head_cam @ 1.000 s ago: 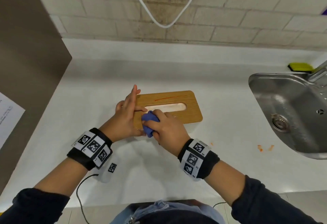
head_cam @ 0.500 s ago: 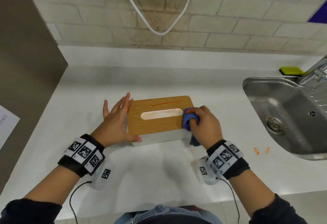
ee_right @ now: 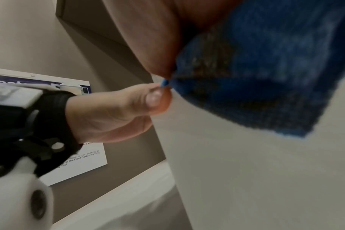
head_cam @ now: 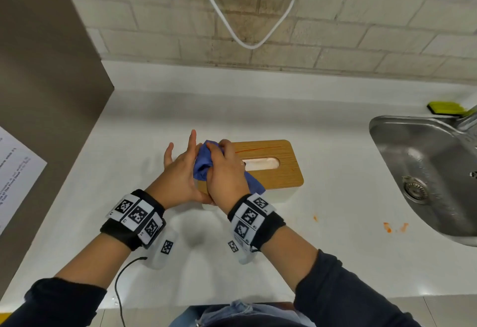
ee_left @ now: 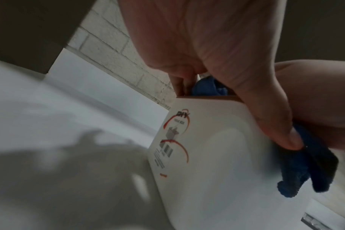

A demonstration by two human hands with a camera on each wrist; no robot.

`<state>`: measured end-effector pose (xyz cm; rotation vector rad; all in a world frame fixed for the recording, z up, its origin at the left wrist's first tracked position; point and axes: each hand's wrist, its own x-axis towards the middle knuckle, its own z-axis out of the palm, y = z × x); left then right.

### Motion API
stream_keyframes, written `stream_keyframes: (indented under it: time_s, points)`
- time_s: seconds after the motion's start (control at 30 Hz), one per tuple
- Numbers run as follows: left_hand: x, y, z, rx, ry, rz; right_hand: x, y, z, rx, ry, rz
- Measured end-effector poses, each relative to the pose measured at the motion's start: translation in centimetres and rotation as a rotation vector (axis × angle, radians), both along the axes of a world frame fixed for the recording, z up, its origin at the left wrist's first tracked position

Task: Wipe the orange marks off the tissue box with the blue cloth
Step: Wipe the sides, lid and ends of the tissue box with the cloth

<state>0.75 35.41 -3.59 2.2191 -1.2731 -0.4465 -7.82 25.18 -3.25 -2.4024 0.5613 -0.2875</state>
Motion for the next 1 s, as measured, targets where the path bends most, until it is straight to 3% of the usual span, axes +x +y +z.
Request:
stream_keyframes:
  time_s: [0.23,0.47,0.6,0.73,0.87,1.0]
  points:
    - [0.0,-0.2,0.3,-0.075,0.107,-0.038,0.3,-0.7,-0.1,-0.21,0.123,0.182]
    - [0.5,-0.3,0.3,-0.037,0.004,-0.036,-4.4,-2.6,-0.3,-0.152,-0.077,0.392]
    - [0.4,-0.3,0.6,0.002,-0.037,-0.026,-8.3,-5.7,-0.6,-0.124,-0.095,0.35]
    - [0.1,-0.4,0.8,0.038,-0.073,-0.029,-11.6,-9.3,0.5,-0.176,-0.016,0.172]
    - [-1.3,-1.2,0.4,0.09,-0.207,-0.048,-10.5,-10.6,3.9,-0.46,0.048,-0.023]
    - [-2.7,-1.9,-0.5,-0.052,-0.212,-0.003,-5.2,-9.7,6.7,-0.533,0.049,0.21]
